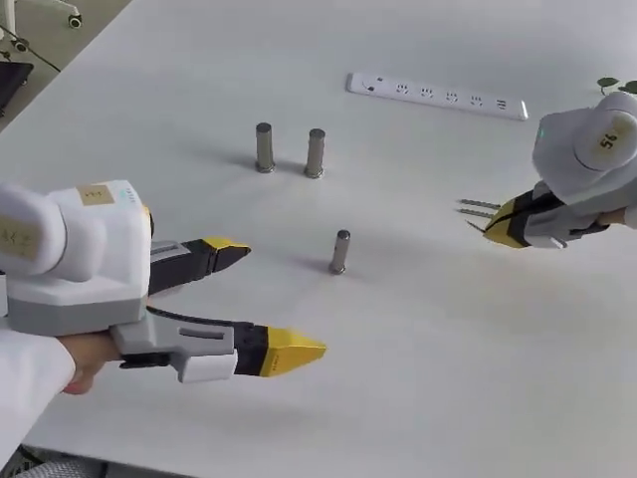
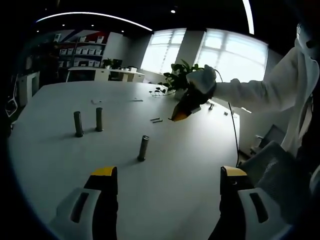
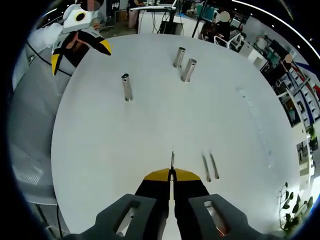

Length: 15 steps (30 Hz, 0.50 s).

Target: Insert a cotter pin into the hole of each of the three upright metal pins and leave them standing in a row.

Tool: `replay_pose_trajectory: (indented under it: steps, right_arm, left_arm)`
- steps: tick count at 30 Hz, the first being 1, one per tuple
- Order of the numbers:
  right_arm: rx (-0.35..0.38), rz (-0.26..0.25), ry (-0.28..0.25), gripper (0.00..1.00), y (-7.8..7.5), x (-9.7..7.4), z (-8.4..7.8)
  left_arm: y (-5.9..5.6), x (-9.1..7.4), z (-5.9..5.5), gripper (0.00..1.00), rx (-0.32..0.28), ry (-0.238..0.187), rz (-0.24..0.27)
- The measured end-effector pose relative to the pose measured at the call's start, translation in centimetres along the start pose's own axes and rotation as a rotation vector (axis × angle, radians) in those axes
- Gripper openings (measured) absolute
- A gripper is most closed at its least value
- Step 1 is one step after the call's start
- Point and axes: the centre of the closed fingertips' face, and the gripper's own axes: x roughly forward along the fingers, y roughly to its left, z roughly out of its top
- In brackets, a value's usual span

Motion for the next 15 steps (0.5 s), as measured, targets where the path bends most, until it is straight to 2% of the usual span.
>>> replay_pose_trajectory:
  steps: [1,5,8,12,15]
  right_arm:
    - [-0.005,-0.009,-0.032,0.00,0.3,-0.4,0.6]
    - [-0.017,-0.030,-0.089,0.00,1.8,-1.6,1.6]
    - [-0.026,-0.057,-0.131,0.00,2.9,-2.5,2.4]
    - [-0.039,-0.080,-0.165,0.00,4.3,-3.5,3.0]
    - [-0.051,-0.097,-0.190,0.00,5.5,-4.3,3.6]
  left_arm:
    - [0.1,-0.1,0.1,0.83,0.000,-0.004,0.004]
    - [0.2,-0.2,0.3,0.81,-0.022,-0.016,0.011]
    - [0.0,-0.1,0.8,0.80,-0.015,-0.026,0.008]
    - [-0.2,-0.1,1.4,0.79,-0.026,-0.039,-0.001]
    - [-0.5,-0.1,2.3,0.76,-0.044,-0.065,-0.020]
